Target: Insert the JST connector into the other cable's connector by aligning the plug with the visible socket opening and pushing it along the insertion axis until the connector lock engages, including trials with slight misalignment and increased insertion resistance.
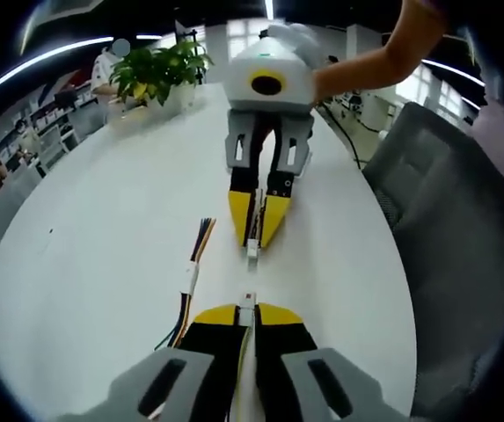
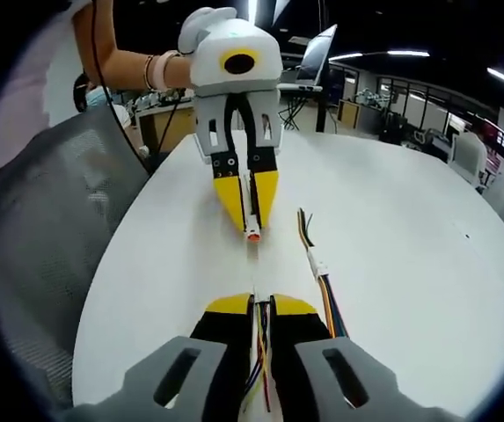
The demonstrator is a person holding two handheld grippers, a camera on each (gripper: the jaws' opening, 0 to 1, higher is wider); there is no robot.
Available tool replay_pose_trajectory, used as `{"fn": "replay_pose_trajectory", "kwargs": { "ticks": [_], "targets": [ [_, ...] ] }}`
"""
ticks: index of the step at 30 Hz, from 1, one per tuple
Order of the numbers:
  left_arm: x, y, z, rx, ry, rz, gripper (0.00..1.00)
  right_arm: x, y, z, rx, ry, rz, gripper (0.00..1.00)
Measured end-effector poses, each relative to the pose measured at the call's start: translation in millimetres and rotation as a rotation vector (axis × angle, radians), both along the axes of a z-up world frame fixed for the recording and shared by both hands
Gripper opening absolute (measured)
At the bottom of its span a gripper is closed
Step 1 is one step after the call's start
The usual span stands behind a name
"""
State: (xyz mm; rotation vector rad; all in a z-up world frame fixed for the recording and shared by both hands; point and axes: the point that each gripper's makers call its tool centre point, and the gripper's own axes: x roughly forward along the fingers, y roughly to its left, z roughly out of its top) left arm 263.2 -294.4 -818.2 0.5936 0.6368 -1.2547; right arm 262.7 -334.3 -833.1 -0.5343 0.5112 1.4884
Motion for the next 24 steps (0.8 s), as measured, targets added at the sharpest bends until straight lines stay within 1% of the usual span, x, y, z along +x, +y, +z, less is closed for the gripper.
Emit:
{"fn": "replay_pose_trajectory", "kwargs": {
  "ticks": [2, 4, 9, 12, 21, 24],
  "targets": [
    [0.3, -1.7, 2.7, -0.006, -0.002, -0.003, 0.0, -1.1, 1.7, 4.5, 0.009, -0.003, 0.002, 0.03],
    [0.6, -5.3, 7.3, -0.027, 0.0, -0.001, 0.0, -1.6, 4.0, 9.2, 0.022, -0.003, 0.0, 0.03],
    [3.1, -8.9, 9.9, -0.017, -0.019, -0.015, 0.0, -1.1, 8.0, 16.0, 0.041, -0.01, 0.005, 0.03],
    [4.2, -11.0, 10.9, -0.033, -0.007, -0.01, 0.0, -1.4, 10.5, 21.1, 0.058, -0.005, 0.002, 0.03],
    [4.4, -12.3, 9.7, -0.018, -0.012, -0.028, 0.0, -3.5, 13.3, 23.3, 0.06, -0.01, 0.01, 0.03],
    [3.6, -14.4, 10.2, -0.026, -0.004, -0.029, 0.0, -3.4, 13.4, 22.5, 0.062, 0.002, 0.005, 0.03]
  ]
}}
